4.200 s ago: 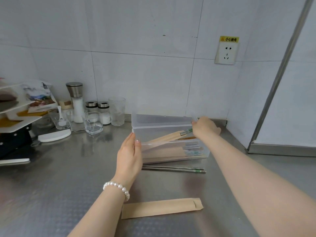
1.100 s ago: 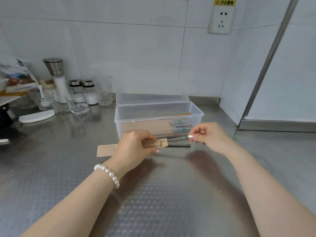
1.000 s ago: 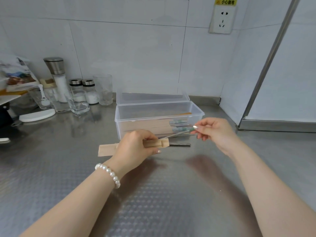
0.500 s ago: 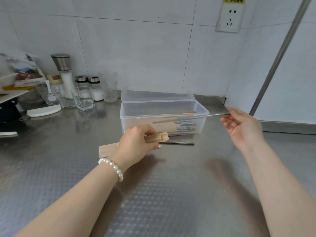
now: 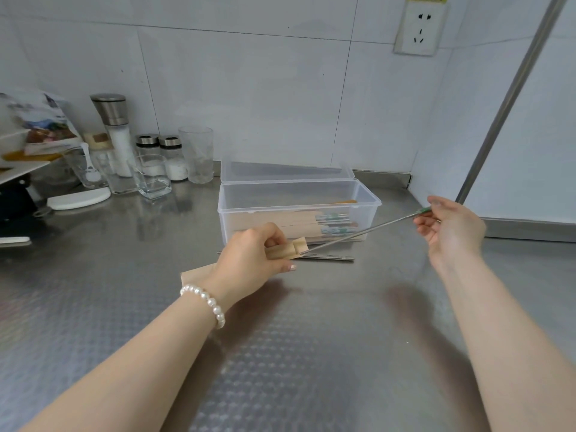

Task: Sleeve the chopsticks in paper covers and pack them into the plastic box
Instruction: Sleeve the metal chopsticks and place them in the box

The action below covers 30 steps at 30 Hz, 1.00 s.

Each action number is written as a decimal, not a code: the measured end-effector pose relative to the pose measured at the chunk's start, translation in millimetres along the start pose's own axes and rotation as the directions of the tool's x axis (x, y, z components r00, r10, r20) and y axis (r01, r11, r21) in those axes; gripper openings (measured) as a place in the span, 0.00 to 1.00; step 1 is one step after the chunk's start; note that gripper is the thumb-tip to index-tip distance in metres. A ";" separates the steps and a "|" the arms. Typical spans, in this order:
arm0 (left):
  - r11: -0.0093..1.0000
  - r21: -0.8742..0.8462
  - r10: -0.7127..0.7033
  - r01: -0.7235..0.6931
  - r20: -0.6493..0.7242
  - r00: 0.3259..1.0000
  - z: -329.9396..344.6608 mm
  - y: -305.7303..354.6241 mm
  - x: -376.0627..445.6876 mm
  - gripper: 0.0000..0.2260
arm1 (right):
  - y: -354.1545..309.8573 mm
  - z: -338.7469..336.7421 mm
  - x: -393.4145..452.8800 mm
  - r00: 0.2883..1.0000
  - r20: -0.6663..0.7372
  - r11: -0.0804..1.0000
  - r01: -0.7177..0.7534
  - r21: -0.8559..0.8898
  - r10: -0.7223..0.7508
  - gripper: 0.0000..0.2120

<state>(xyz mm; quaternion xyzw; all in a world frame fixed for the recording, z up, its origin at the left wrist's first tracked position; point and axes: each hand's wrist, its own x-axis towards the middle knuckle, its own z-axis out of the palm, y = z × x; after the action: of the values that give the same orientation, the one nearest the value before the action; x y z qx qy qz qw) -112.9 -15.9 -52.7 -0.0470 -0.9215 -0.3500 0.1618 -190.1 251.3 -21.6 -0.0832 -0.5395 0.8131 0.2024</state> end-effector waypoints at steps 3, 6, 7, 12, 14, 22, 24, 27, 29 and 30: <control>1.000 -0.003 0.014 -0.014 0.020 1.000 0.3 1.1 -0.6 0.16 | 2.0 1.0 -0.4 1.000 -0.002 1.000 0.003 -0.022 -0.003 0.10; 0.999 0.006 0.032 -0.032 0.023 0.999 0.5 2.7 -0.9 0.16 | 4.5 2.7 -1.7 1.000 0.008 0.999 -0.004 -0.048 0.004 0.09; 0.999 0.004 0.035 -0.035 0.018 0.999 0.3 3.1 -1.0 0.16 | 5.2 3.3 -2.5 1.000 0.020 0.998 -0.008 -0.061 0.010 0.09; 0.999 -0.010 0.036 -0.037 -0.003 0.999 -0.6 2.7 -1.1 0.15 | 6.3 9.7 -14.1 0.960 0.256 0.977 -0.057 -0.204 0.110 0.07; 0.999 -0.026 0.035 -0.036 -0.017 0.999 -0.6 2.0 -0.7 0.14 | 6.1 12.6 -21.0 0.898 0.396 0.961 -0.091 -0.263 0.193 0.06; 0.998 -0.034 0.057 -0.057 -0.020 0.998 -0.1 3.3 -1.8 0.15 | 12.6 18.8 -37.5 0.662 0.619 0.872 -0.112 -0.476 0.423 0.08; 0.997 -0.028 0.068 -0.068 -0.011 0.998 0.5 5.0 -2.6 0.15 | 14.6 20.1 -39.8 0.626 0.643 0.863 -0.097 -0.496 0.440 0.08; 0.997 -0.024 0.078 -0.078 -0.002 0.997 0.8 6.6 -2.9 0.15 | 17.2 21.7 -41.5 0.606 0.659 0.856 -0.072 -0.512 0.445 0.08; 0.996 -0.025 0.082 -0.082 -0.001 0.997 0.7 6.7 -2.7 0.15 | 18.3 22.3 -41.2 0.607 0.660 0.855 -0.064 -0.514 0.442 0.08; 0.996 -0.021 0.082 -0.082 0.001 0.997 0.7 6.7 -2.8 0.15 | 19.3 22.3 -40.8 0.609 0.659 0.854 -0.062 -0.516 0.442 0.08</control>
<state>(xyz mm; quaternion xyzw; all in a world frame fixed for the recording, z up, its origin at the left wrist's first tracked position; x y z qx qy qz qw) -109.1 -10.3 -49.9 -0.0870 -0.9151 -0.3528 0.1747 -165.7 208.9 -33.6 0.1430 -0.7255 0.6468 -0.1866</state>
